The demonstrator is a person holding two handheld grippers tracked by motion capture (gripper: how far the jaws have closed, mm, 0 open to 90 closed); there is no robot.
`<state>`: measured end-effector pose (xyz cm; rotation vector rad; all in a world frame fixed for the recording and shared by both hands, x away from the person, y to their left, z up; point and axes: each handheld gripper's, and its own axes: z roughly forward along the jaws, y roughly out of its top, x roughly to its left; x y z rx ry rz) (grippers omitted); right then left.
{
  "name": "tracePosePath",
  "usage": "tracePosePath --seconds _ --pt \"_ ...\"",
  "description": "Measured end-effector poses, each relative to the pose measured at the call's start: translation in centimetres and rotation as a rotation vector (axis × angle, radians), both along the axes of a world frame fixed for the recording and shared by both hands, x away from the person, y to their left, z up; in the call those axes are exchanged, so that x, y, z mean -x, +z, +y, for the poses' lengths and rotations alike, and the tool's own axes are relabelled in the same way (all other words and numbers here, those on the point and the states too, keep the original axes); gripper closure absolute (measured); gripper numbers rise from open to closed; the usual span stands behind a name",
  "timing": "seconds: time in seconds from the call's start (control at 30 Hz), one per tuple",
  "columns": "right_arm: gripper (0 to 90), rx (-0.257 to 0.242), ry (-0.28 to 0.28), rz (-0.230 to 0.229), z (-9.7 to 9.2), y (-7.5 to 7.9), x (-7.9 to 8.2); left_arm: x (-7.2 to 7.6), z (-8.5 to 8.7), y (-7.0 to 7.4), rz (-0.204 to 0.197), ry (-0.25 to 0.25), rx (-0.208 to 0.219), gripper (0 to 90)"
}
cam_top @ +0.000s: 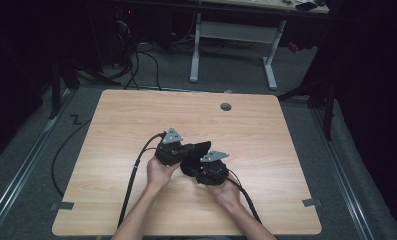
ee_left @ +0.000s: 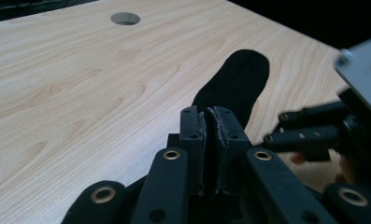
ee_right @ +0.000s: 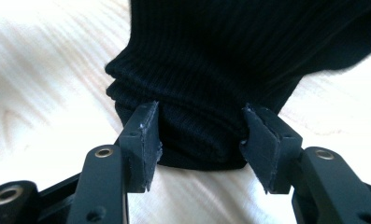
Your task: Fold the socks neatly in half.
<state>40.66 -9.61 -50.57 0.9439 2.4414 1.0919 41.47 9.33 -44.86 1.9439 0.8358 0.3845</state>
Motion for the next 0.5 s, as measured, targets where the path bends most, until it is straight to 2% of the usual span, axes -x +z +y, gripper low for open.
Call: tracePosePath --seconds 0.1,0.17,0.33,0.4,0.5 --pt "47.5 0.003 -0.013 -0.006 0.2 0.0 -0.4 0.7 0.1 -0.4 -0.004 0.002 -0.01 83.1" --pt "47.5 0.001 -0.022 -0.012 0.3 -0.1 -0.5 1.1 0.1 -1.0 -0.003 0.001 -0.029 82.9" --pt "47.2 -0.01 -0.038 -0.022 0.3 -0.2 -0.7 1.6 0.2 -2.4 0.007 0.016 -0.042 81.9" --pt "46.7 -0.009 -0.034 -0.023 0.3 -0.2 -0.7 1.6 0.3 -3.1 0.013 0.029 -0.028 81.4" --pt "45.1 -0.014 -0.035 -0.009 0.0 0.0 -0.6 1.5 0.5 -3.3 0.016 0.035 -0.011 80.5"
